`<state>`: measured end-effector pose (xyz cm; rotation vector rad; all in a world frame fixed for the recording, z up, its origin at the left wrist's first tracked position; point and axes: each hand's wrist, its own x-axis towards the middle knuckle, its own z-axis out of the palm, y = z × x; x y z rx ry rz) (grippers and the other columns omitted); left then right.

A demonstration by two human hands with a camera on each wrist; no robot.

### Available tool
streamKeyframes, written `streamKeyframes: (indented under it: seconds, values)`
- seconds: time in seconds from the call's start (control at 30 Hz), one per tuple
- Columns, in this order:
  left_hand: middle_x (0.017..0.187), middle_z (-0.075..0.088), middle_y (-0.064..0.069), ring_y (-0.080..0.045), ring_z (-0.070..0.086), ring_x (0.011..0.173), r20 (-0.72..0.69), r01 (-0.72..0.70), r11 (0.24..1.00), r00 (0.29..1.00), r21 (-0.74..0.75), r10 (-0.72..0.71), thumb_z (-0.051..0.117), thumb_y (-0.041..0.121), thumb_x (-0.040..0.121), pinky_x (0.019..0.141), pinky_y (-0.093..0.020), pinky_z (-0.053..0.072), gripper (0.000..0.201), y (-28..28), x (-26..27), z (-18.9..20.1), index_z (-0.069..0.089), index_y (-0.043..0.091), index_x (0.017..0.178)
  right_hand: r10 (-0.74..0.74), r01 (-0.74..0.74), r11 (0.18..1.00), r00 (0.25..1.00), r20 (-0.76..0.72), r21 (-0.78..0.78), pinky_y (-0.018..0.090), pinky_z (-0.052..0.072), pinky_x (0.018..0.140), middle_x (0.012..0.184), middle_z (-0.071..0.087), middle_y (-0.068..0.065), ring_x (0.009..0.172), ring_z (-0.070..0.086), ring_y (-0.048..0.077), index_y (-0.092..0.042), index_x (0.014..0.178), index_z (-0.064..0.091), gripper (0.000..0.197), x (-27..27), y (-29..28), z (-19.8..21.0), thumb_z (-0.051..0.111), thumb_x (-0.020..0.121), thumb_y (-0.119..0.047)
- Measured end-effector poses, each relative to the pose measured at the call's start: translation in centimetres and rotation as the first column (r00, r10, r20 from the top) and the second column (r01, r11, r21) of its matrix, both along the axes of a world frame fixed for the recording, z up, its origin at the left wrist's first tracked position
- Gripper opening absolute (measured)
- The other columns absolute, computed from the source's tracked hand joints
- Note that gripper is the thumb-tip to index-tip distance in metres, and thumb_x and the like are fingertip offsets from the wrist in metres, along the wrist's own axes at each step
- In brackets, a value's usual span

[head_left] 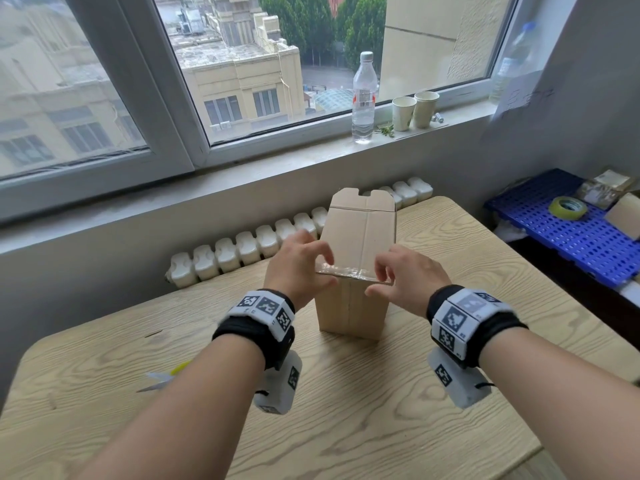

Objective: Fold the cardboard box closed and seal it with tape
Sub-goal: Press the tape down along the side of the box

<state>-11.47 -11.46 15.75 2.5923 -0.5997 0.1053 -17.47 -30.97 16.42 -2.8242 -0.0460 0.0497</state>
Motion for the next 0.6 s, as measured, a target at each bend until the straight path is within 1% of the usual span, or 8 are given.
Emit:
streamKeyframes:
  seconds: [0.1, 0.17, 0.23, 0.27, 0.33, 0.4, 0.5, 0.6]
  values:
    - [0.082, 0.054, 0.014, -0.009, 0.055, 0.079, -0.023, 0.077, 0.997, 0.997, 0.033, -0.076, 0.078, 0.034, 0.072, 0.066, -0.024, 0.043, 0.016, -1.8, -0.5, 0.0, 0.067, 0.029, 0.083, 0.016, -0.017, 1.0, 0.999, 0.041, 0.023, 0.027, 0.04, 0.071, 0.084, 0.047, -0.011, 0.08, 0.049, 0.012, -0.028, 0.082, 0.051, 0.019, 0.2, 0.9, -0.4, 0.065, 0.086, -0.04]
    - [0.076, 0.057, 0.013, -0.008, 0.055, 0.075, -0.038, 0.06, 0.996, 0.998, 0.068, -0.057, 0.074, 0.036, 0.077, 0.063, -0.023, 0.039, 0.012, -2.3, -0.6, -0.2, 0.066, 0.03, 0.083, -0.007, 0.003, 0.996, 0.999, 0.037, 0.09, 0.027, 0.043, 0.072, 0.081, 0.047, -0.012, 0.079, 0.05, 0.013, -0.027, 0.082, 0.052, 0.015, 0.2, 0.8, -0.6, 0.065, 0.087, -0.031]
    - [0.074, 0.06, 0.013, -0.006, 0.054, 0.072, -0.061, 0.023, 0.999, 0.998, 0.045, -0.02, 0.073, 0.037, 0.078, 0.062, -0.022, 0.037, 0.012, -2.3, -0.5, -0.5, 0.066, 0.029, 0.083, -0.019, 0.012, 0.987, 0.999, 0.043, 0.159, 0.025, 0.041, 0.07, 0.078, 0.046, -0.013, 0.076, 0.05, 0.012, -0.024, 0.083, 0.053, 0.013, 0.0, 0.6, -0.8, 0.065, 0.087, -0.024]
    - [0.074, 0.061, 0.013, -0.006, 0.054, 0.072, -0.069, 0.017, 0.999, 0.998, 0.034, -0.015, 0.074, 0.037, 0.077, 0.062, -0.022, 0.037, 0.013, -2.3, -0.3, -0.6, 0.066, 0.028, 0.082, -0.01, 0.002, 0.987, 0.999, 0.047, 0.162, 0.023, 0.039, 0.068, 0.078, 0.046, -0.013, 0.076, 0.05, 0.011, -0.023, 0.084, 0.053, 0.012, 0.0, 0.5, -0.8, 0.064, 0.087, -0.02]
    - [0.073, 0.061, 0.013, -0.006, 0.054, 0.071, -0.084, 0.022, 0.999, 0.996, 0.037, -0.019, 0.074, 0.037, 0.077, 0.063, -0.022, 0.038, 0.013, -2.3, -0.1, -0.5, 0.066, 0.027, 0.081, 0.013, -0.02, 0.989, 0.999, 0.047, 0.145, 0.022, 0.038, 0.068, 0.083, 0.048, -0.01, 0.077, 0.052, 0.013, -0.023, 0.086, 0.054, 0.013, 0.0, 0.6, -0.9, 0.061, 0.087, -0.012]
    - [0.072, 0.06, 0.012, -0.007, 0.054, 0.07, -0.109, 0.024, 0.999, 0.994, 0.023, -0.022, 0.074, 0.034, 0.077, 0.062, -0.023, 0.04, 0.011, -2.3, 0.1, -0.5, 0.066, 0.028, 0.08, 0.011, -0.017, 0.987, 0.999, 0.037, 0.162, 0.022, 0.038, 0.07, 0.087, 0.049, -0.008, 0.08, 0.051, 0.014, -0.023, 0.087, 0.054, 0.021, 0.2, 0.7, -1.0, 0.058, 0.084, -0.002]
    - [0.07, 0.06, 0.009, -0.007, 0.054, 0.067, -0.191, -0.007, 0.997, 0.981, -0.077, -0.008, 0.074, 0.024, 0.074, 0.06, -0.024, 0.042, 0.011, -1.9, 0.6, -0.9, 0.067, 0.032, 0.072, 0.003, -0.003, 0.977, 1.0, 0.002, 0.213, 0.022, 0.037, 0.071, 0.086, 0.049, -0.01, 0.081, 0.05, 0.012, -0.025, 0.085, 0.054, 0.029, 0.3, 0.3, -1.1, 0.054, 0.08, 0.004]
    - [0.071, 0.061, 0.009, -0.01, 0.055, 0.067, -0.22, -0.111, 0.979, 0.973, -0.169, 0.072, 0.069, 0.005, 0.072, 0.064, -0.028, 0.05, 0.028, -0.5, 1.0, -1.5, 0.066, 0.032, 0.064, -0.027, 0.034, 0.952, 0.999, -0.025, 0.305, 0.02, 0.042, 0.069, 0.084, 0.056, -0.01, 0.078, 0.054, 0.009, -0.027, 0.079, 0.058, 0.028, 0.2, -0.4, -1.0, 0.056, 0.08, 0.0]
